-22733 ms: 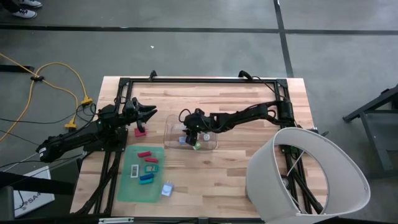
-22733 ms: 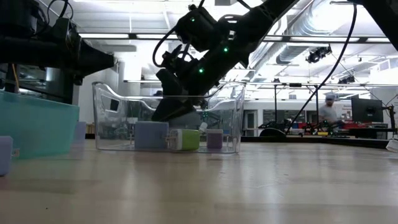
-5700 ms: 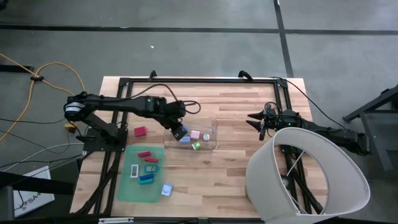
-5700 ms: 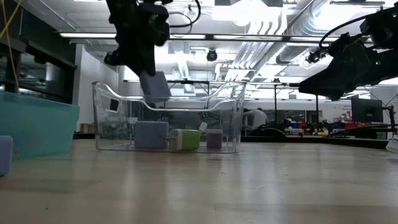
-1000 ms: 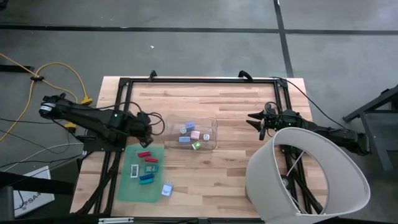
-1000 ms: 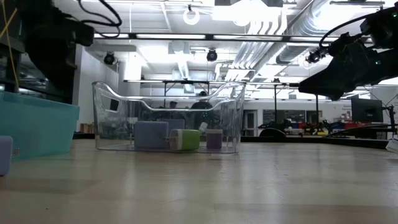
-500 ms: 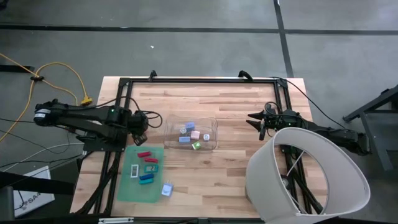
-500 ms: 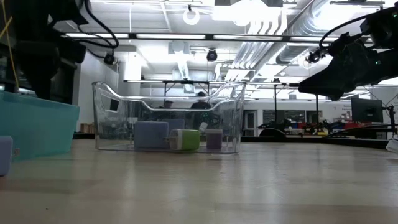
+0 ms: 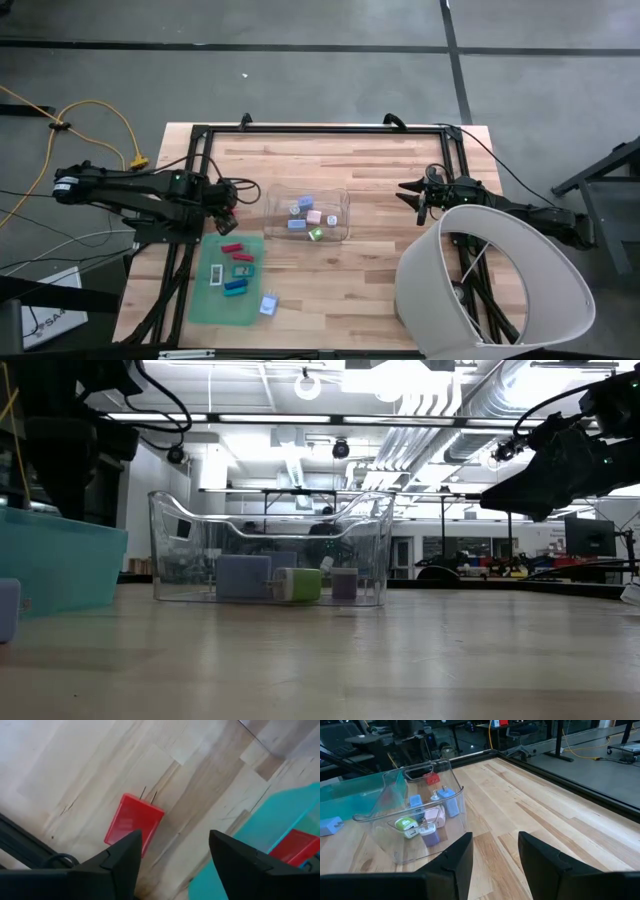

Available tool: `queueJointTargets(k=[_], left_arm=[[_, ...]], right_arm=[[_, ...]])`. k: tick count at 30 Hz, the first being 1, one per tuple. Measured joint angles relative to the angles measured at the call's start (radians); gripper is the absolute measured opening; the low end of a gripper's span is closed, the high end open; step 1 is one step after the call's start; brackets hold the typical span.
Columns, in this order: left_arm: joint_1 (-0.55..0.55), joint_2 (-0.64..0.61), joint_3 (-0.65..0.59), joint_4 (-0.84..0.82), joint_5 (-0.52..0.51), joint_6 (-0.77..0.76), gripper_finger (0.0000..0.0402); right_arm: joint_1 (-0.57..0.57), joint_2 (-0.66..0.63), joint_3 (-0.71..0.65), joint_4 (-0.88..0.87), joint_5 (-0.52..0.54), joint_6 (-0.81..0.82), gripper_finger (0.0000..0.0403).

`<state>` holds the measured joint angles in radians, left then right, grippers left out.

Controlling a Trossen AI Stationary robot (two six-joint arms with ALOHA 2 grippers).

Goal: Pick & Place Office items
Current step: Put the red charger adapter into the transparent bin

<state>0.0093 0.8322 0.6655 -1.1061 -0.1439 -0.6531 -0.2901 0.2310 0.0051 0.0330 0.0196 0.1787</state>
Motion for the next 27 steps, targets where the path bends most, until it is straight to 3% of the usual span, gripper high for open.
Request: queueJointTargets(k=[7, 15, 20, 27], left_arm=[[0.011, 0.000, 0.000, -0.012, 0.031, -0.065, 0.0246], [0.123, 0.021, 0.003, -0.020, 0.130, -0.072, 0.0246], [0.213, 0.089, 0.041, -0.021, 0.208, 0.013, 0.0246], [0.306, 0.217, 0.111, -0.119, 0.243, 0.175, 0.0246]], right_arm=[[0.000, 0.000, 0.000, 0.000, 0.000, 0.000, 0.0144], [0.000, 0.000, 0.000, 0.000, 0.000, 0.000, 0.0144], [0.000, 0.000, 0.000, 0.000, 0.000, 0.000, 0.0144], [0.000, 0.000, 0.000, 0.000, 0.000, 0.000, 0.0144]])
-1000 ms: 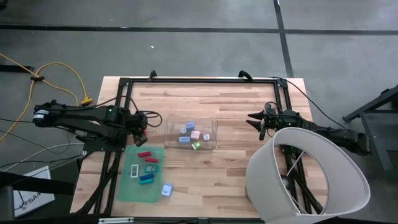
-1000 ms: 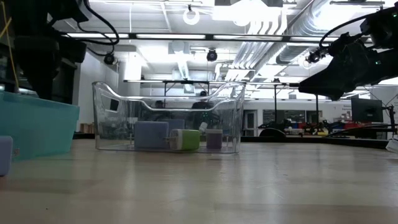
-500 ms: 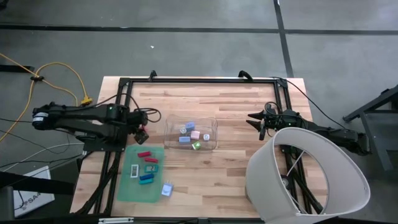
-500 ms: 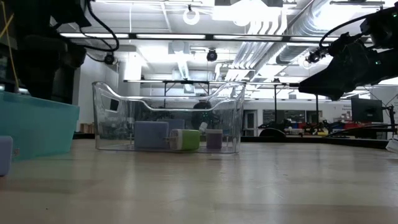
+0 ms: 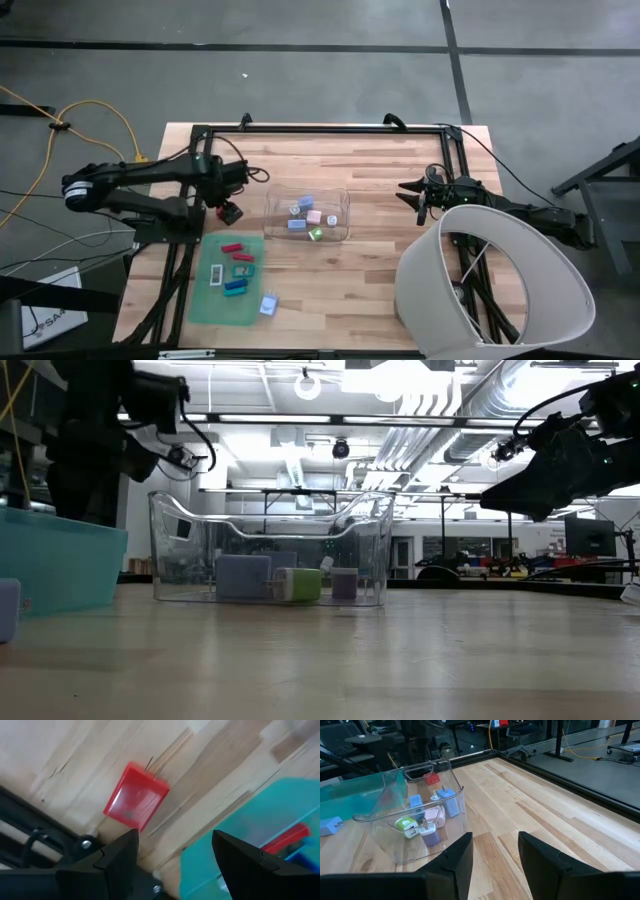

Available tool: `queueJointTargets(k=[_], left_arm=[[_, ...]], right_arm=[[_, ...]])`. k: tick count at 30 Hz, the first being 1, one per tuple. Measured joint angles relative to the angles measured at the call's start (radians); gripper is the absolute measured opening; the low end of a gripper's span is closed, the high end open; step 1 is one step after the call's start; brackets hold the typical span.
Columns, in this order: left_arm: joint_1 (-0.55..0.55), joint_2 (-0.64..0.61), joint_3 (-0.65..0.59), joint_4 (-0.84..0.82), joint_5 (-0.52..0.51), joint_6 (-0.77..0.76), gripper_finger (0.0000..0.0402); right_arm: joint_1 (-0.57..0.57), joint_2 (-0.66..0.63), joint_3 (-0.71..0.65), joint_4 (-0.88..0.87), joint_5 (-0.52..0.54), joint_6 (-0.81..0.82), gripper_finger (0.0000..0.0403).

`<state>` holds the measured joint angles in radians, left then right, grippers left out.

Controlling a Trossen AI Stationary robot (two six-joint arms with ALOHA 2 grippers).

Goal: Pick & Place Office items
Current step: Put the red charger adapter into the transparent bin

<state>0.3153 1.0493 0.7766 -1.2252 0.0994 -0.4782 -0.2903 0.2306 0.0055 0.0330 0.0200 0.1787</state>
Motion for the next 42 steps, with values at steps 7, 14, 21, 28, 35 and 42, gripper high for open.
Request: queueJointTargets(k=[7, 14, 21, 28, 35, 42], left_arm=[[0.040, 0.096, 0.018, -0.011, 0.004, 0.176, 0.0246], [0.040, 0.119, 0.022, 0.009, 0.034, 0.221, 0.0246], [0.040, 0.133, 0.022, 0.052, -0.027, 0.246, 0.0246], [0.039, 0.216, 0.022, 0.048, -0.049, 0.241, 0.0246], [0.009, 0.296, 0.022, 0.048, -0.072, 0.240, 0.0246], [-0.042, 0.302, 0.022, 0.048, -0.122, 0.219, 0.0246]], right_arm=[[0.000, 0.000, 0.000, 0.000, 0.000, 0.000, 0.0144], [0.000, 0.000, 0.000, 0.000, 0.000, 0.000, 0.0144], [0.000, 0.000, 0.000, 0.000, 0.000, 0.000, 0.0144], [0.000, 0.000, 0.000, 0.000, 0.000, 0.000, 0.0144], [0.000, 0.000, 0.000, 0.000, 0.000, 0.000, 0.0144], [0.000, 0.000, 0.000, 0.000, 0.000, 0.000, 0.0144]])
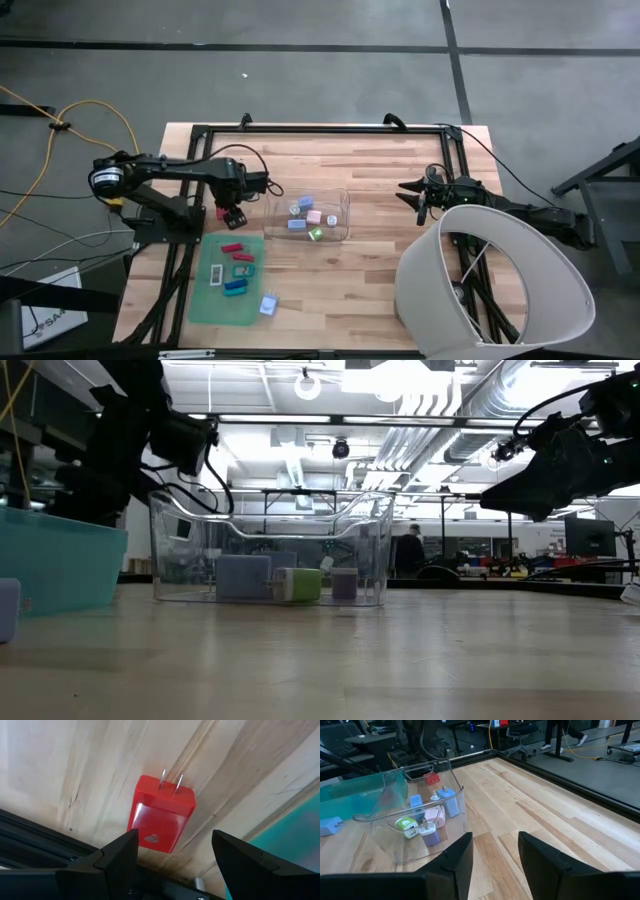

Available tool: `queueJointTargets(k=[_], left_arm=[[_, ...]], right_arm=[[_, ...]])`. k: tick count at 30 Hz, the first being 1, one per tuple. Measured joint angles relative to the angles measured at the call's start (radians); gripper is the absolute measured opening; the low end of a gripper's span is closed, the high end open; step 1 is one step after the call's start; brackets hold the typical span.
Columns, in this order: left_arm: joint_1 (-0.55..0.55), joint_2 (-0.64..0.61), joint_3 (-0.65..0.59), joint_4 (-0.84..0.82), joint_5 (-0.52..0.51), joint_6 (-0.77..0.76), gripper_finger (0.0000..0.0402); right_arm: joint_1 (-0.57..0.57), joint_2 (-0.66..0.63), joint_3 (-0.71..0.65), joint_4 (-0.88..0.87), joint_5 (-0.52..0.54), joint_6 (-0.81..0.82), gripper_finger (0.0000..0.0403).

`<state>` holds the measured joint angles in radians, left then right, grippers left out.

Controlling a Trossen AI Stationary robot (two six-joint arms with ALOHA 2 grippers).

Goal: Pick & Place Office items
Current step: Put the red charger adapter into the transparent bin

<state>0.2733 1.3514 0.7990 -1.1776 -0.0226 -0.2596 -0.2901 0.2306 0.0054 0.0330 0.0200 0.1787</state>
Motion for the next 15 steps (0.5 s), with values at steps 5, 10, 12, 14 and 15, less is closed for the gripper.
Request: queueJointTargets(k=[5, 10, 12, 14, 15], left_arm=[[-0.015, 0.000, 0.000, 0.008, -0.006, -0.026, 0.0246], [-0.004, 0.000, 0.000, 0.041, 0.008, -0.023, 0.0246], [0.002, -0.001, 0.000, 0.042, 0.008, -0.026, 0.0246], [0.008, -0.001, 0.002, 0.058, 0.008, -0.025, 0.0246], [0.011, -0.001, 0.003, 0.069, 0.008, -0.025, 0.0246]], right_arm=[[0.000, 0.000, 0.000, 0.000, 0.000, 0.000, 0.0144], [0.000, 0.000, 0.000, 0.000, 0.000, 0.000, 0.0144], [0.000, 0.000, 0.000, 0.000, 0.000, 0.000, 0.0144], [0.000, 0.000, 0.000, 0.000, 0.000, 0.000, 0.0144], [0.000, 0.000, 0.000, 0.000, 0.000, 0.000, 0.0144]])
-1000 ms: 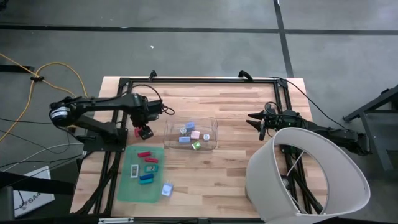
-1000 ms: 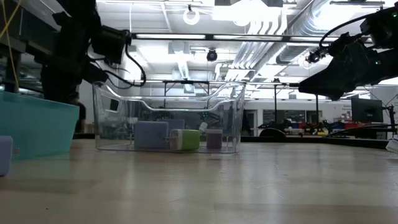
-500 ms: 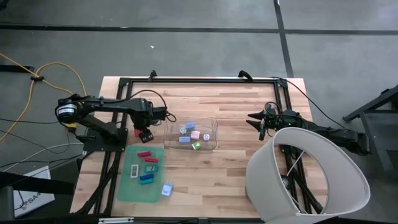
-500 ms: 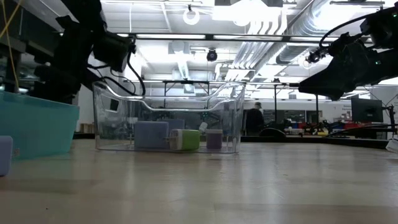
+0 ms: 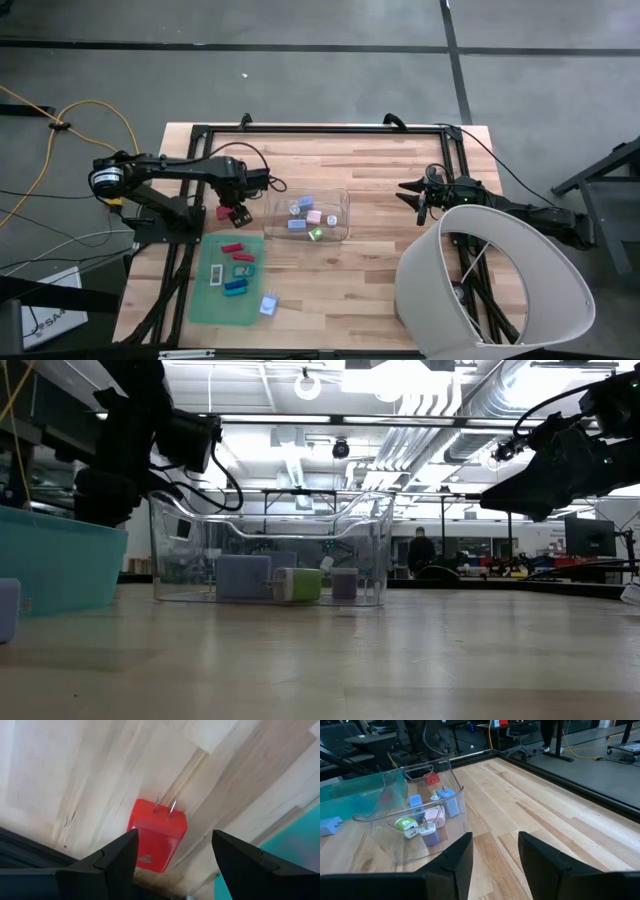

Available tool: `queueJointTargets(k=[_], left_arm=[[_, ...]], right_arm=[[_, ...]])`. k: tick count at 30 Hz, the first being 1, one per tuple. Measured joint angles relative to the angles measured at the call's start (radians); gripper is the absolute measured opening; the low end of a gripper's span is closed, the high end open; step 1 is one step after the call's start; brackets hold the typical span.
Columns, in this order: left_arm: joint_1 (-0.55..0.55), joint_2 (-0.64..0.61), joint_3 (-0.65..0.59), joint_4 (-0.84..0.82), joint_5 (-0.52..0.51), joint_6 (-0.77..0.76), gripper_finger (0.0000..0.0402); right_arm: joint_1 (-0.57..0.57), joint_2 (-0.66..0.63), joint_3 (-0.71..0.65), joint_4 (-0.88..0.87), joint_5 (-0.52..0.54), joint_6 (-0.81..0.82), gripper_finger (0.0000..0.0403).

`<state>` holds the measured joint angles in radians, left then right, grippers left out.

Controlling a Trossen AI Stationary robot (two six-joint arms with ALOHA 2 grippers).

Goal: Pick & Place Office items
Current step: Put the red charger adapter into the transparent bin

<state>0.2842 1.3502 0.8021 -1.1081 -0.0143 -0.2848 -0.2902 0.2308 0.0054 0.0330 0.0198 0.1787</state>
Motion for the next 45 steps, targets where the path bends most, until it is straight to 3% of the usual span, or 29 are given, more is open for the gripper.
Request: queueJointTargets(k=[10, 20, 29, 45], left_arm=[[0.003, 0.000, 0.001, 0.029, 0.148, 0.001, 0.0246], [0.003, 0.000, 0.001, 0.028, 0.034, 0.043, 0.0246], [0.071, 0.000, 0.001, 0.020, 0.035, -0.086, 0.0246], [0.099, 0.000, 0.001, 0.021, 0.064, 0.048, 0.0246]], right_arm=[[0.000, 0.000, 0.000, 0.000, 0.000, 0.000, 0.0144], [0.000, 0.000, 0.000, 0.000, 0.000, 0.000, 0.0144], [0.000, 0.000, 0.000, 0.000, 0.000, 0.000, 0.0144], [0.000, 0.000, 0.000, 0.000, 0.000, 0.000, 0.0144]])
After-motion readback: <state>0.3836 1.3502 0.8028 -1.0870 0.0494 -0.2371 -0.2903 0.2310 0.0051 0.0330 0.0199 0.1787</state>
